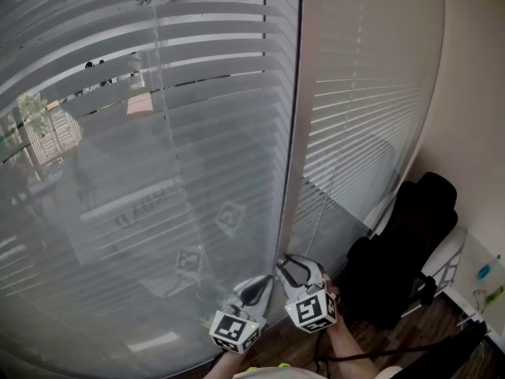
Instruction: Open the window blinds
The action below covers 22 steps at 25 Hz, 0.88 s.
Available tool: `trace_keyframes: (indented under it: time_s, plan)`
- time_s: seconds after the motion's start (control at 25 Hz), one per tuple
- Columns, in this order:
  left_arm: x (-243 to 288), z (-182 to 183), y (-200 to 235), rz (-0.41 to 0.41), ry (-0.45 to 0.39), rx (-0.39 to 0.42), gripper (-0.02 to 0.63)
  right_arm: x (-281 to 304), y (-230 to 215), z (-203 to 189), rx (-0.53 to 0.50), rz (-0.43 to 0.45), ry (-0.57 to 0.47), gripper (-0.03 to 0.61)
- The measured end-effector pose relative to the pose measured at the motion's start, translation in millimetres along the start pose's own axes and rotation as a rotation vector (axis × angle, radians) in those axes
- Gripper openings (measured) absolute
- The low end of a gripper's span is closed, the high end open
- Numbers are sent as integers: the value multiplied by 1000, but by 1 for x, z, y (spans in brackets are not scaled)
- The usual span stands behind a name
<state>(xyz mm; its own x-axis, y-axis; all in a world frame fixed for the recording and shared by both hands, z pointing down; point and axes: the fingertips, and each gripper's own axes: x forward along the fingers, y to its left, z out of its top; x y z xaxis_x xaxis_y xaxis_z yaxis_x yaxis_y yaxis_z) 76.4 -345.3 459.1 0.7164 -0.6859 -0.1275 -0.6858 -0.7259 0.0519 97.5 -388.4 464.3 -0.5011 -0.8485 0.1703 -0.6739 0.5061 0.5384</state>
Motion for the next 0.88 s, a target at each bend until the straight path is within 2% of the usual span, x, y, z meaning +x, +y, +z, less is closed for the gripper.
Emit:
trace_keyframes:
  time_s: [0.52,0.72,0.88]
  plan:
    - [-2,0,0,-3,1,-4,-5,-1,-5,-5,406,41,-70,132]
    - [-3,1,-1,0,0,-5,-5,-2,-5,-4,432,32,-78,133]
    - [-2,1,-1,1,-1,-9,-5,-3,-4,-1,322,-2,-69,135]
